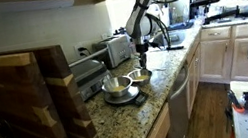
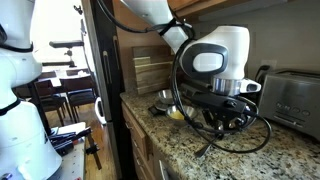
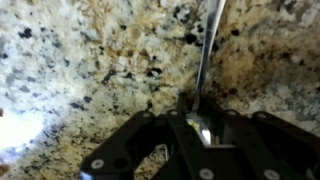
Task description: Use the spoon to transfer some powder from the silver bowl to the other bowl on the scale
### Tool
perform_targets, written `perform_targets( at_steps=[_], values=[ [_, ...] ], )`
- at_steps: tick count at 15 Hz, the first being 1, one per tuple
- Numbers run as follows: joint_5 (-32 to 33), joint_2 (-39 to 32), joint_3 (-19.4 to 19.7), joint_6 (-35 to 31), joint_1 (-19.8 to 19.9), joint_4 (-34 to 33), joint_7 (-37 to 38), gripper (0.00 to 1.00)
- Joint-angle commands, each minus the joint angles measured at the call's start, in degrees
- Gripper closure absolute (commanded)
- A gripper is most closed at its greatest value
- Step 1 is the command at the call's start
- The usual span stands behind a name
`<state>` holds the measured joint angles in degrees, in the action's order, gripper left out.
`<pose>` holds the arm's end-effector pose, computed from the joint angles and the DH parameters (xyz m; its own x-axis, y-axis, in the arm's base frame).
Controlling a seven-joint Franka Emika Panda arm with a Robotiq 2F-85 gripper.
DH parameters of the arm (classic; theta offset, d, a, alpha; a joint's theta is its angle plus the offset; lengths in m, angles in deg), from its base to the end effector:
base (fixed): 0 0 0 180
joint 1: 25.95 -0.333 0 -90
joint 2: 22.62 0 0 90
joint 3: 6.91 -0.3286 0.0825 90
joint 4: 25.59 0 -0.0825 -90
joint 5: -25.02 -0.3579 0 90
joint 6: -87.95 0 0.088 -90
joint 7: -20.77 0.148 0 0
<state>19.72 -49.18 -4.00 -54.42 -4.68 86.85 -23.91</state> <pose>0.5617 -0.2490 0.2318 0.9552 0.2879 0.0685 0.2876 -0.9576 0.0143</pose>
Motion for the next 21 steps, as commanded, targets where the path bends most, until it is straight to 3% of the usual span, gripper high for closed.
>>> perform_targets(
  at_steps=[1,8,18,21],
  values=[
    [4.1,3.4,2.0,-1.6,-3.2,4.3,5.0,0.98],
    [7.6,3.1,2.3,-0.3,-3.7,4.3,8.2,0.96],
    [6.7,6.8,1.6,7.5,-2.0,2.8,0.2,0.96],
    [7.4,8.2,1.3,13.8,-2.6,2.0,-4.3,0.96]
  ],
)
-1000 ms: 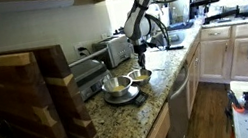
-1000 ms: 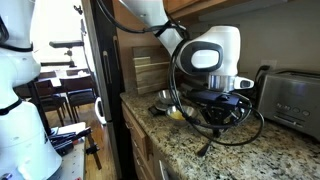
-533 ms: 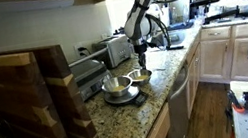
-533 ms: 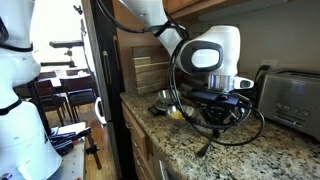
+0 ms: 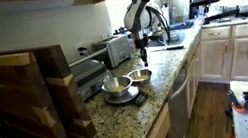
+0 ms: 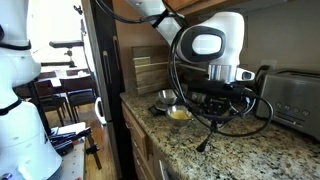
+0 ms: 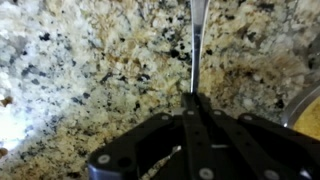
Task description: Use the spoon to transfer some powder from the silver bowl to the other bowl on the scale
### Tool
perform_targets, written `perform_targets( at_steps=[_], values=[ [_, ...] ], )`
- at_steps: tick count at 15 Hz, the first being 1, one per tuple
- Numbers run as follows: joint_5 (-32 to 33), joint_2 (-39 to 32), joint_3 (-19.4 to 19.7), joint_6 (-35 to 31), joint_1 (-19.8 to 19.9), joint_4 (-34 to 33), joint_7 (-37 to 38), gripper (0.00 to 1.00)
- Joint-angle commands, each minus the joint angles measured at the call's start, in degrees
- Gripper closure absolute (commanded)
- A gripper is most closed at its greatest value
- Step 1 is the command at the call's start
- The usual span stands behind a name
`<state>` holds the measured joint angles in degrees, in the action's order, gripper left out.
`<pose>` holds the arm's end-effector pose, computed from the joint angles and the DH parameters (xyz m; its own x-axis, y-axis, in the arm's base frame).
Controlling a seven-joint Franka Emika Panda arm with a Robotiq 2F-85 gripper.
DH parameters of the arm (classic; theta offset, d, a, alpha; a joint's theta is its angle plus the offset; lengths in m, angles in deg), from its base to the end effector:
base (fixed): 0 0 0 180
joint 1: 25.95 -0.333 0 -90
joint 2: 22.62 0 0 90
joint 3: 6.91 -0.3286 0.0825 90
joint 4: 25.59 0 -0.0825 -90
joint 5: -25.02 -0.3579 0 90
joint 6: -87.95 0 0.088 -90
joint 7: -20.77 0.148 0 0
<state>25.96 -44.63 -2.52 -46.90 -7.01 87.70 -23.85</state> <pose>0.5484 -0.2359 0.2623 0.9251 0.3784 -0.0334 0.3792 -0.9250 0.0236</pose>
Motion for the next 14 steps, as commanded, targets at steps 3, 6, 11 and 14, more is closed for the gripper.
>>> perform_targets(
  at_steps=[3,6,11,14],
  values=[
    [5.0,4.7,0.6,12.0,-2.6,0.5,-5.5,0.96],
    [10.0,6.1,0.8,14.2,-5.0,0.4,-4.2,0.96],
    [15.9,9.0,0.2,16.6,-8.3,1.1,-4.5,0.96],
    [18.4,10.1,-0.2,18.1,-9.6,1.4,-5.3,0.96]
  ],
)
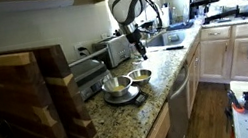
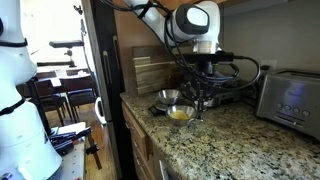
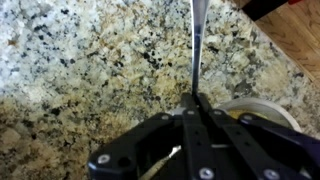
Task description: Use the spoon to transfer some powder from the silver bowl to the other bowl on the scale
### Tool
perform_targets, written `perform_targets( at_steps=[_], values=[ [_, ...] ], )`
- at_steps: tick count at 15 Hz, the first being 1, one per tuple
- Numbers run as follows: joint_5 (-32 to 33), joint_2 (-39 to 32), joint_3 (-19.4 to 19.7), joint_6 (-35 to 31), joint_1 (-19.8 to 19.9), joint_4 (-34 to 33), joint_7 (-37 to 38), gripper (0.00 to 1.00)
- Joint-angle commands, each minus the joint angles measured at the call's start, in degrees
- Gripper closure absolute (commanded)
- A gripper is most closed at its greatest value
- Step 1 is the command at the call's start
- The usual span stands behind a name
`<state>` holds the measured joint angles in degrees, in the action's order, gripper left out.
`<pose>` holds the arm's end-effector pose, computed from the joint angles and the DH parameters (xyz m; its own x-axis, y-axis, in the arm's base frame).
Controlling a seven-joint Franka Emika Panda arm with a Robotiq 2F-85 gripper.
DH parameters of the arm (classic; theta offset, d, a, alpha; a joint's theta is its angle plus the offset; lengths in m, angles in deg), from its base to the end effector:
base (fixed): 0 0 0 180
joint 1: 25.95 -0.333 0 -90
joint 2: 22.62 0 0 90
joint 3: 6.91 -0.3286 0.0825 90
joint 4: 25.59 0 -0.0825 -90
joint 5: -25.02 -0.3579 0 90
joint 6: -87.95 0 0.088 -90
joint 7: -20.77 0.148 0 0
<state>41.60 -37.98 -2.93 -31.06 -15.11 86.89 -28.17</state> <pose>0.5415 -0.1677 0.3175 0.6973 0.6529 -0.2958 0.6900 -0.7232 0.0304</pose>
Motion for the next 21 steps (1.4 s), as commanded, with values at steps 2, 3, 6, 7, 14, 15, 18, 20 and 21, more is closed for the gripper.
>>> perform_targets(
  at_steps=[2,3,6,7,14,15,18,20,21],
  values=[
    [2.0,5.7,-1.0,5.2,-2.6,3.5,-2.5,0.96],
    [1.1,6.3,-1.6,6.9,-2.9,3.5,-4.6,0.96],
    [-0.5,7.6,-3.2,12.2,-3.9,3.3,-10.8,0.96],
    [-0.7,7.5,-3.4,13.9,-4.2,2.8,-11.7,0.96],
    [-0.5,5.2,-2.9,15.5,-4.7,0.6,-10.8,0.94],
    [-0.5,5.2,-2.7,15.5,-4.6,0.5,-10.8,0.94],
    [-0.5,5.2,-2.4,15.5,-4.6,0.4,-10.8,0.94],
    [-0.5,5.2,-2.4,15.5,-4.6,0.4,-10.8,0.94],
    [-0.5,5.2,-2.4,15.5,-4.6,0.4,-10.8,0.94]
  ],
)
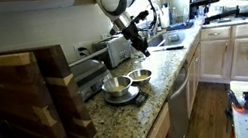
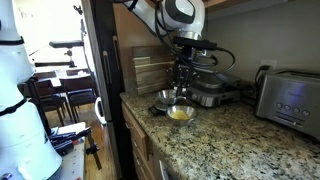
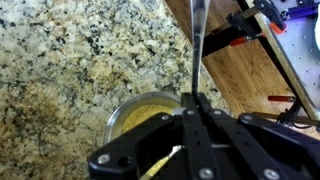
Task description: Use the spoon to transfer some powder from the silver bowl to the other bowl on the scale
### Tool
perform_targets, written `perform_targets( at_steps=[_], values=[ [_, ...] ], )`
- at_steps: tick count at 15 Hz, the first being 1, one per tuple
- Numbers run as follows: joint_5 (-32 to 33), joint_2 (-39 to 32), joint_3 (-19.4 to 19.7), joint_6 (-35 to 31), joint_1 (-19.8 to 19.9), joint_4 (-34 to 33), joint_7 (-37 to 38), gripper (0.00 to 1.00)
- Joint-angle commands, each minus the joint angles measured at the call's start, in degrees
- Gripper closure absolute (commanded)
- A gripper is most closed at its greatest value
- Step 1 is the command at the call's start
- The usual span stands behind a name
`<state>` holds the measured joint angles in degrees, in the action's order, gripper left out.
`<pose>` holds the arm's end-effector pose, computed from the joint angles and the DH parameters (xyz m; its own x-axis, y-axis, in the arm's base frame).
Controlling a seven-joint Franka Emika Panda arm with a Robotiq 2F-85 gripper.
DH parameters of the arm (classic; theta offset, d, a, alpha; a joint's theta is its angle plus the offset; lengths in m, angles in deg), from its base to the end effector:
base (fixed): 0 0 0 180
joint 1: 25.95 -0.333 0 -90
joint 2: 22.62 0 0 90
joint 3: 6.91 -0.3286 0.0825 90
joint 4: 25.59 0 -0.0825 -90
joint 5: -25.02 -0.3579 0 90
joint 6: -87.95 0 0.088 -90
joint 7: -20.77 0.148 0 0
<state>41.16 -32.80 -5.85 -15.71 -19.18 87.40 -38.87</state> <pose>0.5107 -0.1045 0.3504 0.4565 0.8062 -0.3763 0.8192 -0.5459 -0.1759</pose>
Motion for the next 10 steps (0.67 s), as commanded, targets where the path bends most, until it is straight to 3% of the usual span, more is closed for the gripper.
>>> perform_targets(
  at_steps=[1,10],
  values=[
    [-0.1,0.0,0.5,0.1,-0.5,-0.1,-0.1,0.94],
    [0.5,-0.1,0.1,0.1,-1.0,0.2,0.6,0.96]
  ],
)
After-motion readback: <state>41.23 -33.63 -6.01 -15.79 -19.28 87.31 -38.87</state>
